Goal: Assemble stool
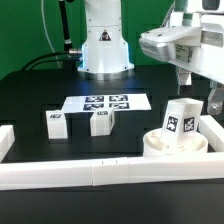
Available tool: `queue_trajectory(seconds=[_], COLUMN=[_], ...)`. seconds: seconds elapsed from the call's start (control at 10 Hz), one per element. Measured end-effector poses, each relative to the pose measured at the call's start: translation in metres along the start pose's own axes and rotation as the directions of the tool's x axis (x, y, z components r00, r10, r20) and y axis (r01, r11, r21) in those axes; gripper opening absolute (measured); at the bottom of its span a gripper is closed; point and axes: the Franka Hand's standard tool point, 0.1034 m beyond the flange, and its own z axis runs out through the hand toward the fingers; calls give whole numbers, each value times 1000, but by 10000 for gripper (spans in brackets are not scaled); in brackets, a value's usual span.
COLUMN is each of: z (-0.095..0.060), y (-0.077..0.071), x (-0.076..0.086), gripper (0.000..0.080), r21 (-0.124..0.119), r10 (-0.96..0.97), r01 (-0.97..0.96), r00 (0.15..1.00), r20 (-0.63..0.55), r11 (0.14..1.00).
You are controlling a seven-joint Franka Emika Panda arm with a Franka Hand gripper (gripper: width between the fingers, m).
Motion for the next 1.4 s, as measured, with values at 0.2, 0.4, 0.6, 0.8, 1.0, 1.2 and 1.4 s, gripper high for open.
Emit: queue_trajectory(seconds=[0.2,0.4,0.6,0.8,1.0,1.2,1.4], z=[-7,-17,-14,-1,9,11,12], y=[2,4,0,-9,-12,-11,-12], x=[1,0,-4,-11,-15,-17,-17], gripper=[649,649,649,649,649,518,379], r21=[-11,-19,-12,9,23,25,25], r10=[53,54,42,49,57,66,120], r01=[-53,-54,-42,-49,-57,-66,-120], r00=[999,999,999,999,998,998,993], r20=[1,4,7,6,5,5,6], r11=[999,998,999,999,998,997,992])
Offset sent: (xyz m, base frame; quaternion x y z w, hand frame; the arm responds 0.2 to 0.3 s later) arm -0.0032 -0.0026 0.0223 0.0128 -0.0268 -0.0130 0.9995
